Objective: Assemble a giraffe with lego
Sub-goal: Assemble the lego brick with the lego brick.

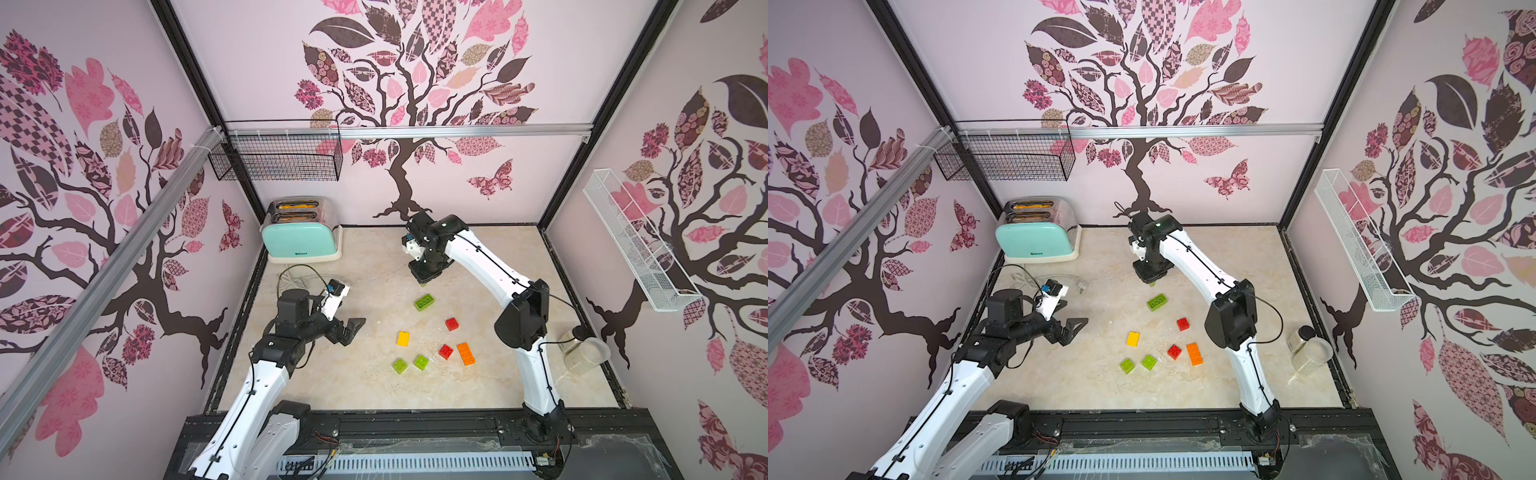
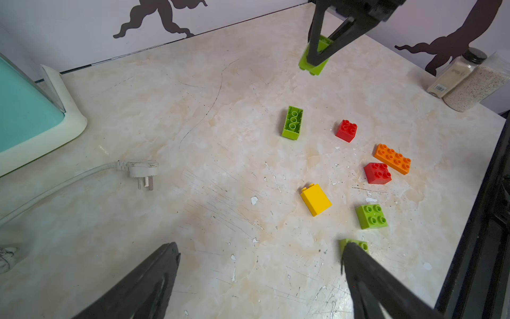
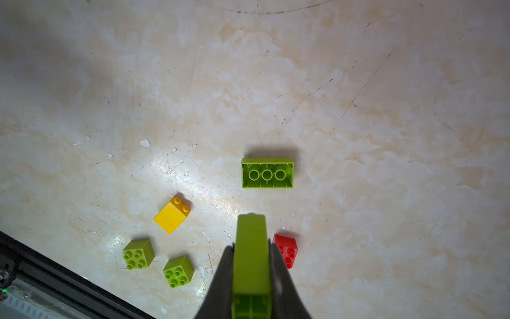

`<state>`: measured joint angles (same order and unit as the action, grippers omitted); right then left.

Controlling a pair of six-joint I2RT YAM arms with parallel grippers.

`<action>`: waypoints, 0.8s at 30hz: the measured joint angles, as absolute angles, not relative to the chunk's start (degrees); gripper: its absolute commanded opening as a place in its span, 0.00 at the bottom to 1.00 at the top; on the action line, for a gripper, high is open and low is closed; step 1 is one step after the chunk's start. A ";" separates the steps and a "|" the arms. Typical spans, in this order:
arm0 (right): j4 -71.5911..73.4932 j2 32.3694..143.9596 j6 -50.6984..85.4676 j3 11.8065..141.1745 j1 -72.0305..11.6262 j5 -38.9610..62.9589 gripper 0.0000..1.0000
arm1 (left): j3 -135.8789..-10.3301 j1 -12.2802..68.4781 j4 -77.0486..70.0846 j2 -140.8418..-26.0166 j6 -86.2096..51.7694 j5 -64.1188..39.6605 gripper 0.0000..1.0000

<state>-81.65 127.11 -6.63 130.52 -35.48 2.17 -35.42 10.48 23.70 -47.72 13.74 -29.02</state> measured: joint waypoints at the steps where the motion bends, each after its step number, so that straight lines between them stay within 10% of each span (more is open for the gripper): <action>1: -81.89 128.38 -6.72 131.04 -35.48 2.15 0.00 | -35.09 10.61 23.55 -47.72 13.82 -29.10 0.98; 24: -82.70 138.26 -5.37 132.33 -34.94 4.62 0.00 | -32.77 10.92 20.84 -48.64 14.85 -29.34 0.98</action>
